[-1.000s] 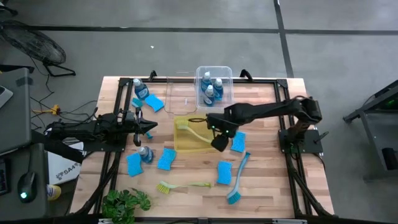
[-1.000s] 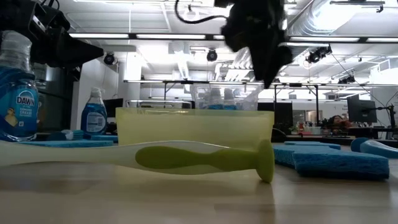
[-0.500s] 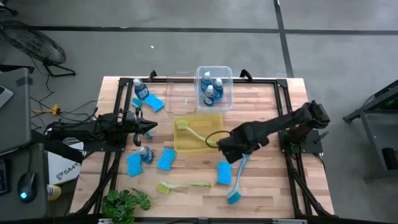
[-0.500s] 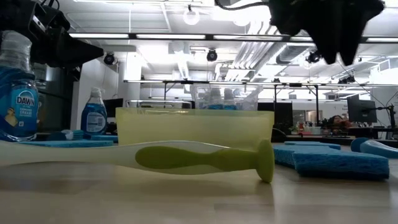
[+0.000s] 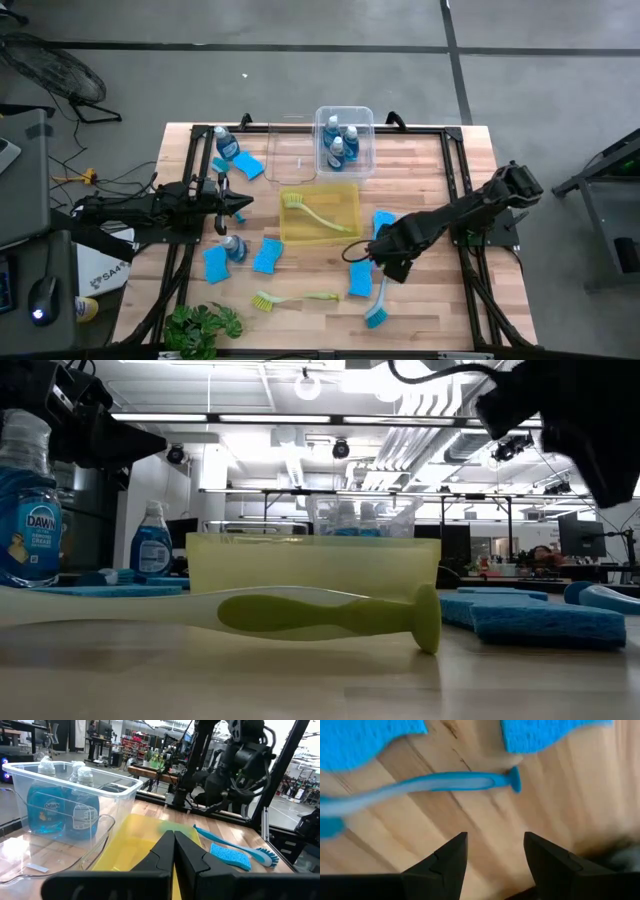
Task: Pick & Place Kitchen Sink Supplies
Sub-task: Put the blue toilet brush into the yellow bin
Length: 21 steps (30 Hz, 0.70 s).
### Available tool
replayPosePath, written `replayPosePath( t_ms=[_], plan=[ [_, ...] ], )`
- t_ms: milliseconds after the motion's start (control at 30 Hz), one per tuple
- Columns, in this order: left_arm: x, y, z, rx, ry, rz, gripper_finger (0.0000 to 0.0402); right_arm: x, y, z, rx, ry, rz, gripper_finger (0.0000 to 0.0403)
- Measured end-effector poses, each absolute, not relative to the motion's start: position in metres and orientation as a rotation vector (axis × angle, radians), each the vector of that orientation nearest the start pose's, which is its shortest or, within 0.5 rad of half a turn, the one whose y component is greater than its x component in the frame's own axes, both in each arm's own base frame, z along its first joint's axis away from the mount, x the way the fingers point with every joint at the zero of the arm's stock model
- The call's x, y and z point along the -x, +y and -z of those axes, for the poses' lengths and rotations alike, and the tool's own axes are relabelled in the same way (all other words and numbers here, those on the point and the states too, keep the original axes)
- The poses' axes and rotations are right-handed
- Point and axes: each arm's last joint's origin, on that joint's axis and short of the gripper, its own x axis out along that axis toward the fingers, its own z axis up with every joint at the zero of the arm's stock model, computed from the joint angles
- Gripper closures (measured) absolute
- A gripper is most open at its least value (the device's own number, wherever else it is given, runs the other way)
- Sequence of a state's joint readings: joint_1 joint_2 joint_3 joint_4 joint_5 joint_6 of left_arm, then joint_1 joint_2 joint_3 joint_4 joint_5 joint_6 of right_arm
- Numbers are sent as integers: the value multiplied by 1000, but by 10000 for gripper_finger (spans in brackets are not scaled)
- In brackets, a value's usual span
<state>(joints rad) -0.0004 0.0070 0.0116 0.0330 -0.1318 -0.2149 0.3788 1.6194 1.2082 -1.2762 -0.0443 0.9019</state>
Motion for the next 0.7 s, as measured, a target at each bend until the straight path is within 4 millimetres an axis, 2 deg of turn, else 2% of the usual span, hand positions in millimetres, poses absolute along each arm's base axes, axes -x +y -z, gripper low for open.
replayPosePath(
  t_ms=[133, 333, 533, 700],
  plan=[
    [-97, 4, -170, 217, -52, -127, 400, -231, 99, -222, -200, 1623, 165, 215],
    [-97, 4, -170, 217, -52, -127, 400, -214, 95, -208, -2, 1460, -253, 215],
    [-97, 4, -170, 217, -52, -127, 400, -206, 90, -191, 223, 1372, -394, 215],
    [-97, 4, -170, 217, -52, -127, 400, -208, 89, -180, 388, 1294, -478, 215]
  ],
)
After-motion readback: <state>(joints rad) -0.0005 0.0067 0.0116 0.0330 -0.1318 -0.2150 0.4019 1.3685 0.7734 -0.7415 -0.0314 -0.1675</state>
